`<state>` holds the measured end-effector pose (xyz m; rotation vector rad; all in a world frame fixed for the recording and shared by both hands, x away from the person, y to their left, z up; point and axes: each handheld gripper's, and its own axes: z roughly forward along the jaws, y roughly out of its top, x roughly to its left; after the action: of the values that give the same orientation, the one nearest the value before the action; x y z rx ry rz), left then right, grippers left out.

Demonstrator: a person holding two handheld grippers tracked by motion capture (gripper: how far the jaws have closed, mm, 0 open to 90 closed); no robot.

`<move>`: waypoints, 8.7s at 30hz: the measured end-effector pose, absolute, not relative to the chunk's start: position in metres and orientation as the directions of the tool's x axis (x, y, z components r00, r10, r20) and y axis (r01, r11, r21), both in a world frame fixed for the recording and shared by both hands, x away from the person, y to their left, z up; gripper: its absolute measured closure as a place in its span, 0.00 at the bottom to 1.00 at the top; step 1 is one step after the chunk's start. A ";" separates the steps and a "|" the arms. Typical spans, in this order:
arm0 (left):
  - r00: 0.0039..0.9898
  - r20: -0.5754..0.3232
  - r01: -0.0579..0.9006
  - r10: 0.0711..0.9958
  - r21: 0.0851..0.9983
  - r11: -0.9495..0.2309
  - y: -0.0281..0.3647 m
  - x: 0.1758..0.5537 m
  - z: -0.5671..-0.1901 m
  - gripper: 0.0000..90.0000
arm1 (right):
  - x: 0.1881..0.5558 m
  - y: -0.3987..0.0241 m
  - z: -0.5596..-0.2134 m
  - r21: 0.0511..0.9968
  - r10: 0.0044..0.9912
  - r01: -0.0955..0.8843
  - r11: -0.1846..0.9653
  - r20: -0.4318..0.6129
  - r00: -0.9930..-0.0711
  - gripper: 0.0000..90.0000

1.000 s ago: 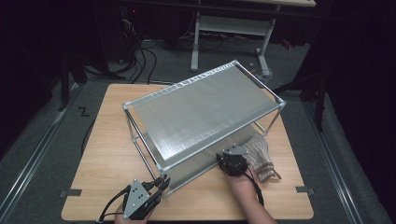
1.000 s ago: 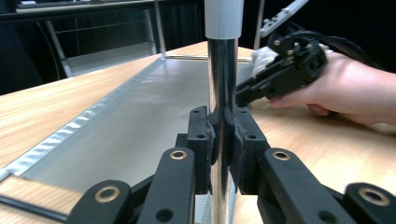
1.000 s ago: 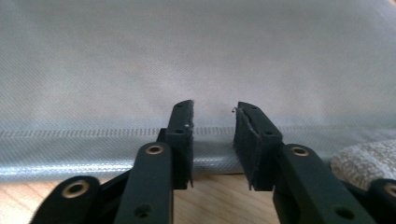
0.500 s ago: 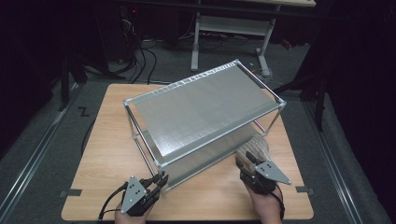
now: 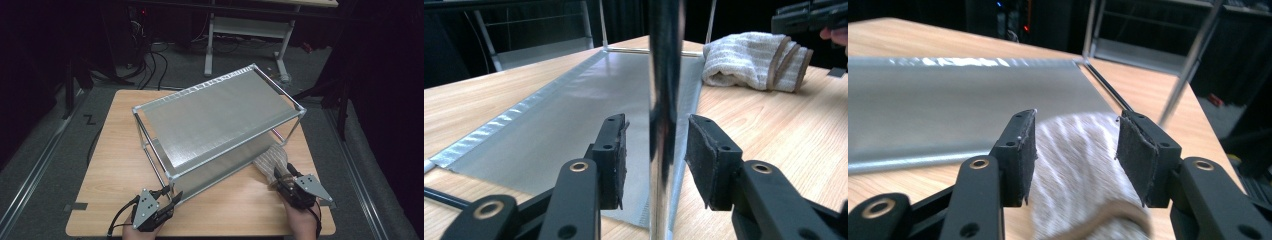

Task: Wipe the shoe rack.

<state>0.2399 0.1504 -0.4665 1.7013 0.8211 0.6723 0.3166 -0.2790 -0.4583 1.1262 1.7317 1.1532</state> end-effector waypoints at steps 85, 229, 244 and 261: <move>0.702 0.010 0.153 0.712 0.975 -0.164 0.136 0.225 -0.456 0.89 | 0.443 -0.243 -0.490 0.791 0.916 0.529 0.307 -0.094 -0.391 0.77; 0.715 0.037 0.103 0.698 0.982 -0.158 0.135 0.216 -0.447 0.89 | 0.407 -0.241 -0.494 0.806 0.937 0.534 0.254 -0.069 -0.342 0.73; 0.719 0.031 0.106 0.694 0.982 -0.153 0.134 0.216 -0.447 0.89 | 0.436 -0.291 -0.489 0.792 0.974 0.577 0.198 -0.092 -0.208 0.70; 0.722 0.020 0.111 0.691 0.983 -0.144 0.134 0.217 -0.448 0.89 | 0.396 -0.239 -0.494 0.801 0.930 0.549 0.240 -0.028 -0.366 0.73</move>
<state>0.2169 0.1341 -0.4479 1.6643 0.6521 0.5710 0.3963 -0.2391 -0.4941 1.3474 2.0079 0.9821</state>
